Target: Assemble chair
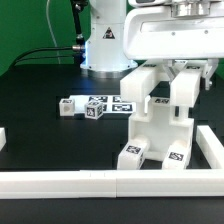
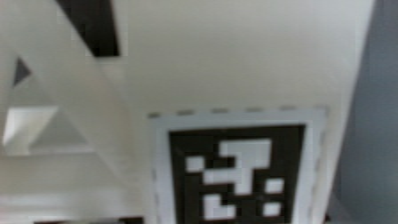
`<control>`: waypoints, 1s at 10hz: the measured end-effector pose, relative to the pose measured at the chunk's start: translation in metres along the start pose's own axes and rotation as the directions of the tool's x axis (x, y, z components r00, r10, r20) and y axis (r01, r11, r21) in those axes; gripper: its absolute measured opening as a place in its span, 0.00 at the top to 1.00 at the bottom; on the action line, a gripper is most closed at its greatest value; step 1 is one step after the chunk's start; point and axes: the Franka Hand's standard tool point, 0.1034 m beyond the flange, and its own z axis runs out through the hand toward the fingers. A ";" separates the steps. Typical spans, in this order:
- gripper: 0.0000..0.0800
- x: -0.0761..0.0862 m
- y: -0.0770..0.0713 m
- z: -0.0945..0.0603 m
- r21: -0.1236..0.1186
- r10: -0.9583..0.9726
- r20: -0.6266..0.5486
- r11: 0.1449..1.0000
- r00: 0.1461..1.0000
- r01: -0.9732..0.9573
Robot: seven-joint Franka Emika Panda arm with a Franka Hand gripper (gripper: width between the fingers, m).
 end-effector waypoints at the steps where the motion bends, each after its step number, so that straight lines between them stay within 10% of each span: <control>1: 0.64 0.000 -0.002 0.000 0.003 -0.007 -0.006 1.000 1.000 0.007; 10: 0.64 0.010 0.009 0.017 -0.009 -0.041 -0.024 0.999 0.999 0.041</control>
Offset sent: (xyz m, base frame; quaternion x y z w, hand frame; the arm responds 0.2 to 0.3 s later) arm 0.0091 -0.0232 -0.0122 0.0001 0.0013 -0.0170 0.9999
